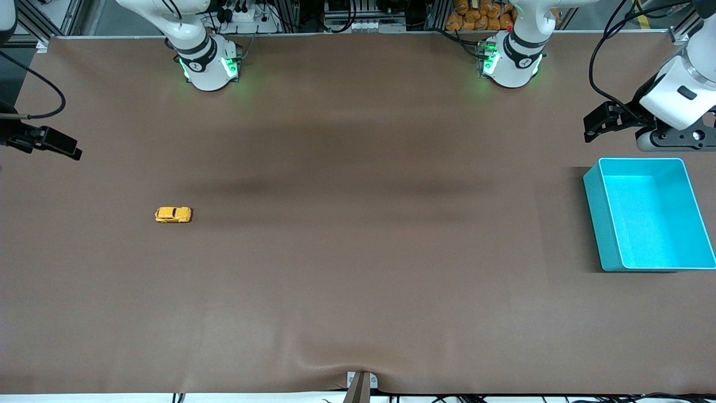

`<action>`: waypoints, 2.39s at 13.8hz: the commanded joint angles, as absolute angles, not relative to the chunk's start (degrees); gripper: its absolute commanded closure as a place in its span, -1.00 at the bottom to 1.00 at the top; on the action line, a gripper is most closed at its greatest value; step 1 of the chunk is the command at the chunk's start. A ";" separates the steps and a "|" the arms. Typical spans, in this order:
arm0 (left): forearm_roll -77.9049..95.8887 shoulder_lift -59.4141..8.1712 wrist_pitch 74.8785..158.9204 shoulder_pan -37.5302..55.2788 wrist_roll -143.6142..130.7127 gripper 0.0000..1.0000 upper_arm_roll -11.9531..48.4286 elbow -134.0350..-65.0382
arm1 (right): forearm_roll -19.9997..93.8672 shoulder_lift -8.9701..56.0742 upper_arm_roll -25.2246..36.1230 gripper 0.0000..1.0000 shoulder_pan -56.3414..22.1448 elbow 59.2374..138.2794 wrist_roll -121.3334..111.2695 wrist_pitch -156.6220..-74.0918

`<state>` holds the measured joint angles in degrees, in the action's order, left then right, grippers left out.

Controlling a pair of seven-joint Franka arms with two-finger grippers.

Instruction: Wind and store yellow beetle car

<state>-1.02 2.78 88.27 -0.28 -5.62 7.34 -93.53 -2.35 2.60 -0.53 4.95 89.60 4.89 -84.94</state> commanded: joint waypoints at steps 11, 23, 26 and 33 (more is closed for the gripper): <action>-0.62 2.55 88.33 -0.70 -5.27 -1.00 7.56 -92.72 | -3.43 4.66 -1.49 -1.00 5.27 103.96 27.86 -96.06; -0.70 2.64 88.33 -0.62 -5.27 -1.00 7.56 -92.72 | 3.43 -4.83 -1.05 -1.00 10.63 126.98 48.30 -118.45; -0.62 2.55 88.33 -0.62 -5.27 -1.00 7.56 -92.72 | 3.43 -3.08 -1.23 -1.00 10.02 127.88 63.41 -121.99; -0.62 2.55 88.33 -0.62 -5.27 -1.00 7.56 -92.72 | 3.43 4.74 -1.32 -1.00 6.77 127.44 85.69 -126.65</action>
